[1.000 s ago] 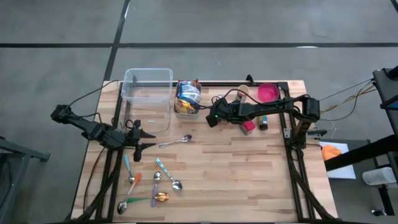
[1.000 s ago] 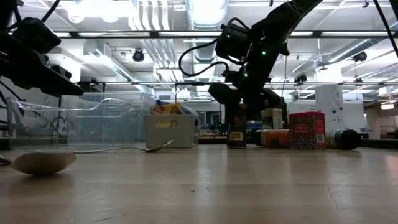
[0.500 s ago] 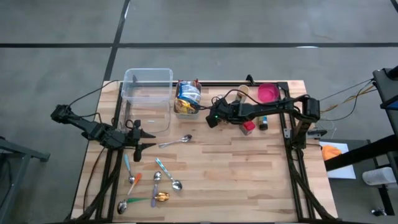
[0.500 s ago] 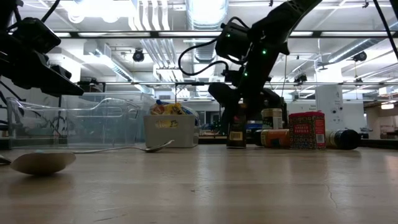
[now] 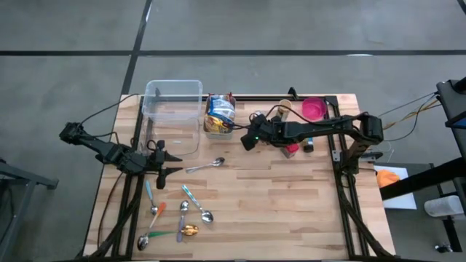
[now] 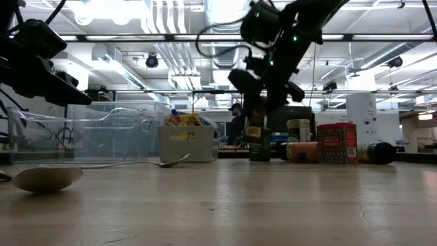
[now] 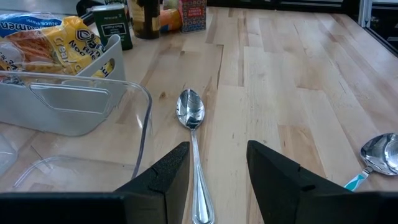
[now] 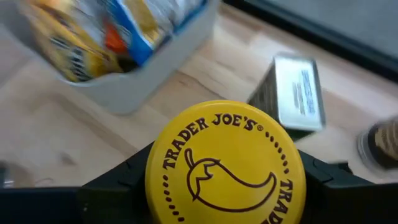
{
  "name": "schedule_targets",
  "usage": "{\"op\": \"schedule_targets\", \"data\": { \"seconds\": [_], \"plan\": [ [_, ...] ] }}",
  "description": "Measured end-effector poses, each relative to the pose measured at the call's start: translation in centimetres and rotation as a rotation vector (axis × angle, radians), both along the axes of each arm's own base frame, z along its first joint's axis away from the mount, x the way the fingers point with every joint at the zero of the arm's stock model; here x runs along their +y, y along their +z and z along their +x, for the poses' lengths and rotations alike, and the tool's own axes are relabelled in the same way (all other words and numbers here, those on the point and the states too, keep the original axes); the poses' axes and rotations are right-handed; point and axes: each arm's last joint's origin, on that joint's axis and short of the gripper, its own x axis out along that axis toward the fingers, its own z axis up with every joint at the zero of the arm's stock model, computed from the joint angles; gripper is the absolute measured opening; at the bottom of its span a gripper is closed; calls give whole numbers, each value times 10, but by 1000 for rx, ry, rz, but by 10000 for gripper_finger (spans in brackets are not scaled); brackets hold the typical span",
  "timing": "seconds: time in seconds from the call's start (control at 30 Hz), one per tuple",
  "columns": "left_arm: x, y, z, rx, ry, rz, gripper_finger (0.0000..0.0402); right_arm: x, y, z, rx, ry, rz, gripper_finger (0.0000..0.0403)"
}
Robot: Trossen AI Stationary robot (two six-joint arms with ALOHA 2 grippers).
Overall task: Pick & Place Food Item
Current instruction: Put the yellow seasoning can into the white bin
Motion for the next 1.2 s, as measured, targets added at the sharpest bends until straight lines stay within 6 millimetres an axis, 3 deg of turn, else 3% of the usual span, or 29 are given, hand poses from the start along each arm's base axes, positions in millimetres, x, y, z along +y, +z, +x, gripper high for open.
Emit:
{"op": "schedule_targets", "data": {
  "seconds": [0.27,0.5,0.83,1.2],
  "plan": [
    [0,0,0,0,0,0,164,18,41,10,-167,203,-194,220],
    [0,0,0,0,1,0,164,16,69,25,-338,331,-429,220],
    [0,0,0,0,0,0,164,-30,77,46,-536,514,-493,221],
    [0,0,0,0,0,0,163,-77,91,105,-478,637,-535,221]
  ]
}}
